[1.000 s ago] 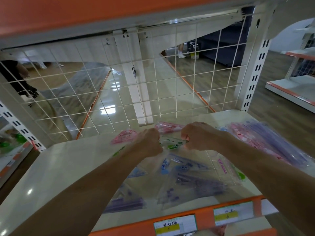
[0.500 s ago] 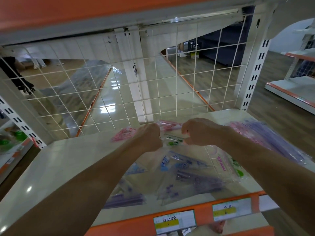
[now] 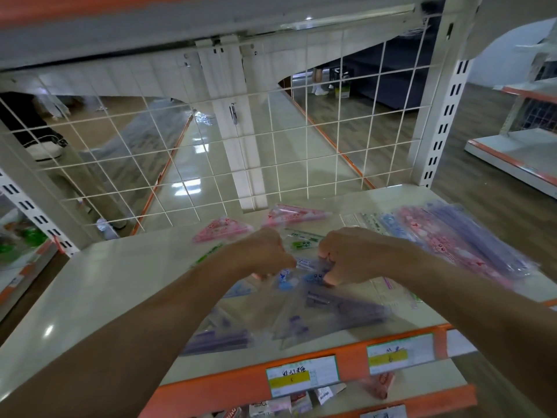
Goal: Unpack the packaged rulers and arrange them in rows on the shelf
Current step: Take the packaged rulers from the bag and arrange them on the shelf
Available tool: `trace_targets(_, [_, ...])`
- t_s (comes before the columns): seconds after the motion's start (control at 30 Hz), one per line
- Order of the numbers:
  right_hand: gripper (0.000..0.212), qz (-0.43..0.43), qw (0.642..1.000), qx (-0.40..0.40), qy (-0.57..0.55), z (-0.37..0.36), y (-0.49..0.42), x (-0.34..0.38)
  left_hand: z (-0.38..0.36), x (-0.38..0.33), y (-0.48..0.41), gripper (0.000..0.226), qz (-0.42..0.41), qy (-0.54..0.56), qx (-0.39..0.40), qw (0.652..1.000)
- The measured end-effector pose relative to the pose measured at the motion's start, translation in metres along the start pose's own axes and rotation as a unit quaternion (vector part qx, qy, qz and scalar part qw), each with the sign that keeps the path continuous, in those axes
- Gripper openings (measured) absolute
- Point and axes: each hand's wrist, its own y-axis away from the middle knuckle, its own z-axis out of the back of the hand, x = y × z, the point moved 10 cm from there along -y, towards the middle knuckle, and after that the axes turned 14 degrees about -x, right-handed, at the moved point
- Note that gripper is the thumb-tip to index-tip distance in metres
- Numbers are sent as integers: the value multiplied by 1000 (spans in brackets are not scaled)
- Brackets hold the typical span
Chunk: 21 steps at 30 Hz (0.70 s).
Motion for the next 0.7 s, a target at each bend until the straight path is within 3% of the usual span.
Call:
trace_targets(0.17, [18, -18, 1000, 18, -2, -2, -3, -2, -1, 8, 0, 24, 59, 49, 15, 997])
trace_targets(0.33, [17, -34, 999, 12, -26, -5, 1, -5, -4, 1, 5, 10, 49, 89, 13, 995])
trace_targets(0.43, [11, -45, 998, -2, -34, -3, 3, -4, -2, -1, 4, 20, 55, 103, 3, 993])
trace_targets(0.57, [26, -49, 999, -7, -16, 1, 2, 2, -1, 7, 1, 22, 98, 137, -2, 986])
trace_targets(0.7, [19, -50, 999, -12, -16, 1, 3, 1, -1, 13, 1, 29, 120, 171, 3, 978])
